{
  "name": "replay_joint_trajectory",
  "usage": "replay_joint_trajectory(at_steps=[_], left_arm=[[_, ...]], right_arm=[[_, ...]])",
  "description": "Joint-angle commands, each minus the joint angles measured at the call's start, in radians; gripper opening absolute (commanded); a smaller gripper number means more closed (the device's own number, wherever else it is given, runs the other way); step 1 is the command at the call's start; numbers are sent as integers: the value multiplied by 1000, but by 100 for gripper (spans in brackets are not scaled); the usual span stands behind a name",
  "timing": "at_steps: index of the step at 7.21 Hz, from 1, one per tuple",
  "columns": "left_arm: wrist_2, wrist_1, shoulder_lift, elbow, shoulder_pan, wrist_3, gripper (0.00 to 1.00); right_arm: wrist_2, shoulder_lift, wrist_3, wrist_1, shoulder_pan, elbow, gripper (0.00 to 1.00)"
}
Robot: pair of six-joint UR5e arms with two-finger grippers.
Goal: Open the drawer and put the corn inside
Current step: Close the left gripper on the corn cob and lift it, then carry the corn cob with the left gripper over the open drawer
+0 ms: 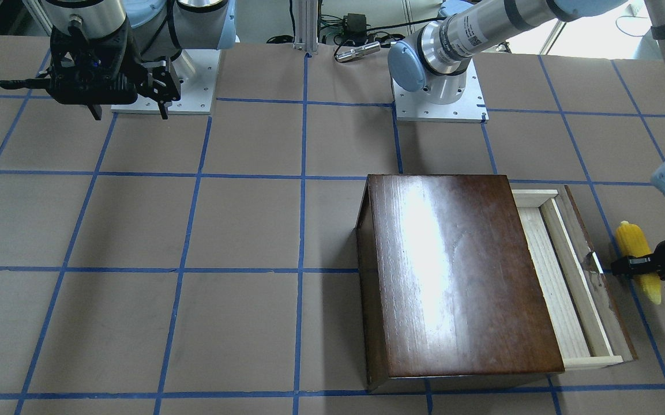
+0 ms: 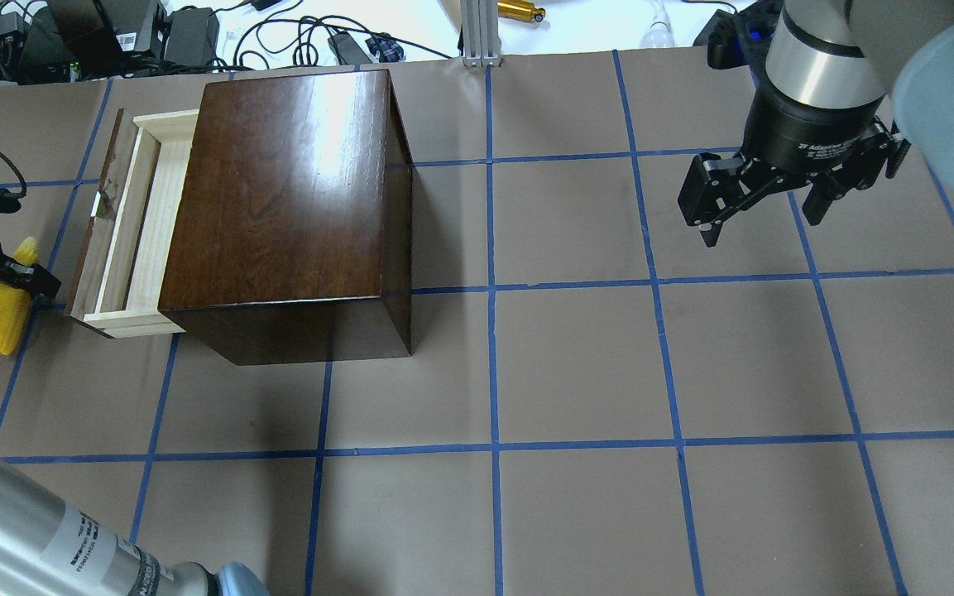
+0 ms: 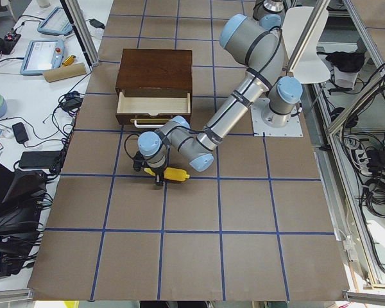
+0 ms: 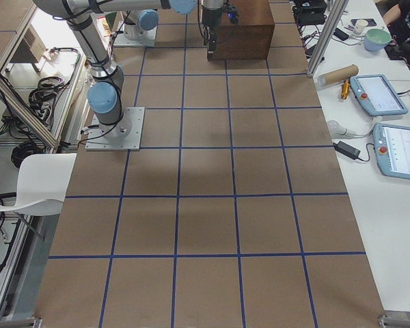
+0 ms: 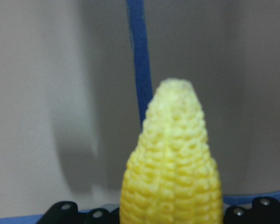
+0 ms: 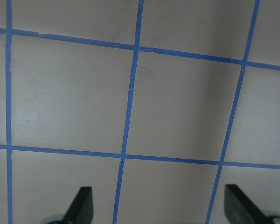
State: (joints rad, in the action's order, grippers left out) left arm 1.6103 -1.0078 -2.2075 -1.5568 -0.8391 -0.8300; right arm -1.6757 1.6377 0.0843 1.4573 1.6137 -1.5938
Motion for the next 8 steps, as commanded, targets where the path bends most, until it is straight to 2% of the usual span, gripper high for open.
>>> replay_joint_trajectory(at_steps=[1,2,5,7,8], left_arm=[[0,-2,3,0,0,0,0],[3,-20,23,15,-3,3,0],[-12,-209,167,58,-29,37,0],[-17,-380,247,136,-98,130,0],[-45,-421,265,158,-147,194,0]], right_arm=[[1,1,0,0,0,0,100],[1,-1,0,0,0,0,100],[1,-1,0,0,0,0,100],[1,1,0,0,0,0,100],[1,1,0,0,0,0,100]])
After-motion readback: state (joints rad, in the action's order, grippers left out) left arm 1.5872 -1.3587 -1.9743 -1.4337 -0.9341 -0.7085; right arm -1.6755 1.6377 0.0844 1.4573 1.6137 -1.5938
